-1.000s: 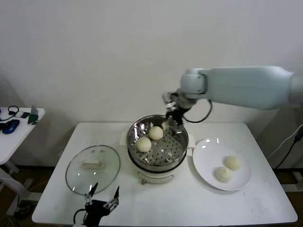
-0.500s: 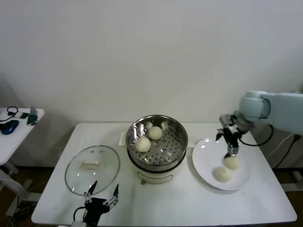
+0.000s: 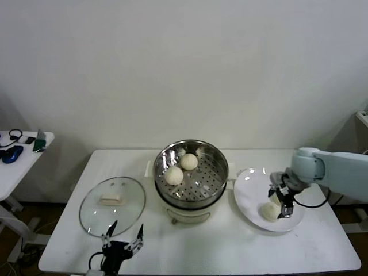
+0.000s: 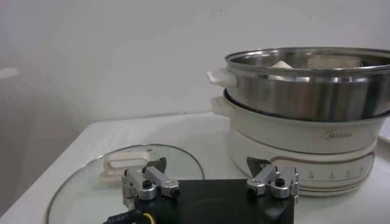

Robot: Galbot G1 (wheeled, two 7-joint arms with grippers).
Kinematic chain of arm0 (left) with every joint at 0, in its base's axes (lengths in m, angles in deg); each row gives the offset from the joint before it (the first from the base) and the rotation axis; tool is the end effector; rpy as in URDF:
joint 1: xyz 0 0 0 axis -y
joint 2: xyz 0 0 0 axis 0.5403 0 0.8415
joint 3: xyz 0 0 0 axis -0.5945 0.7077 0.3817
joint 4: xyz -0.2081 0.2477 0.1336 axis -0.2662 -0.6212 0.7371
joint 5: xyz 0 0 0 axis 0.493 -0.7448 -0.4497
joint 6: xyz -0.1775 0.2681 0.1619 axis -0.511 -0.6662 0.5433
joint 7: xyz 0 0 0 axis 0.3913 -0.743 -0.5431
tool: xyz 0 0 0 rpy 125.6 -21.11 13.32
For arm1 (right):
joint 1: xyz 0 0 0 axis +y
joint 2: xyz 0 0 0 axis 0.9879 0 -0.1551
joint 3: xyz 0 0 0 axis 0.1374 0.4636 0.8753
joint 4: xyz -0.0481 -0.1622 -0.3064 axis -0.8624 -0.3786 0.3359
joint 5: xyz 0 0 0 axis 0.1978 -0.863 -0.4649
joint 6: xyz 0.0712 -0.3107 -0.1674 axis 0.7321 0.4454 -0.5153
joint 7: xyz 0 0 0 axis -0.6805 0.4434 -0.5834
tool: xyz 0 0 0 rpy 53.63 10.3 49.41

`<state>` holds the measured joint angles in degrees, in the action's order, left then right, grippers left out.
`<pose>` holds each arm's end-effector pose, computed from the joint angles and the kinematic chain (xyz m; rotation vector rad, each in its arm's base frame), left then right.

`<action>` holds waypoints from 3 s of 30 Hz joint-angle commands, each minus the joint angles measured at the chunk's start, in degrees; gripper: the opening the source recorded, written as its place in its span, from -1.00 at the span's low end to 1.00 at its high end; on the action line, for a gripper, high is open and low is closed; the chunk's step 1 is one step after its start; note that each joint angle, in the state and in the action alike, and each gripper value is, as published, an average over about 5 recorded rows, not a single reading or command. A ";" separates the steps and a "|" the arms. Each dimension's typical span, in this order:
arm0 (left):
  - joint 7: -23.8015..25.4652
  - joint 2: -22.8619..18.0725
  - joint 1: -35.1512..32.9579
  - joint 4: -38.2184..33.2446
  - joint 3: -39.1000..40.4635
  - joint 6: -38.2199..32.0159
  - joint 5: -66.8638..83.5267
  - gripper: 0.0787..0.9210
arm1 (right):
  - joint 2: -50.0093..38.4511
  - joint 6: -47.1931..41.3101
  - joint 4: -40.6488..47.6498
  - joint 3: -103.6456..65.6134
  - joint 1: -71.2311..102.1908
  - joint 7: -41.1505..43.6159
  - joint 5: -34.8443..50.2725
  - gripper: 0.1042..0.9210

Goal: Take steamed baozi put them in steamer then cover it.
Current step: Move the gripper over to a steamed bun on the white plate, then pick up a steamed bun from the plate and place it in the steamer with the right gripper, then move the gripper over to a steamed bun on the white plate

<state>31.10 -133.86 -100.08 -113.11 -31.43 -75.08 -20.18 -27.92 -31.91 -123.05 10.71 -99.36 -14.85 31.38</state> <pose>0.1138 0.0194 -0.3334 -0.1215 -2.7958 -0.0846 0.4589 -0.1540 -0.2071 1.2497 -1.2242 1.3189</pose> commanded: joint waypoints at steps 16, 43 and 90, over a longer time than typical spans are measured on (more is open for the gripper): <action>0.05 0.18 0.03 -0.20 0.46 0.05 -0.25 0.77 | 0.37 -1.24 3.15 -8.18 9.25 -2.24 -4.61 0.38; -0.16 -0.44 -2.09 -2.94 0.48 0.06 -1.50 0.77 | 20.20 25.53 -15.81 0.48 -42.06 8.16 2.36 0.30; -0.23 -1.04 -2.55 -3.17 1.45 0.15 -2.82 0.77 | 20.93 33.17 -5.19 0.56 -27.78 2.63 -11.55 0.76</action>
<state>30.86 -134.93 -102.51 -116.11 -30.09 -74.90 -22.79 -3.76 -1.17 -132.57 7.28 -115.63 -16.51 5.95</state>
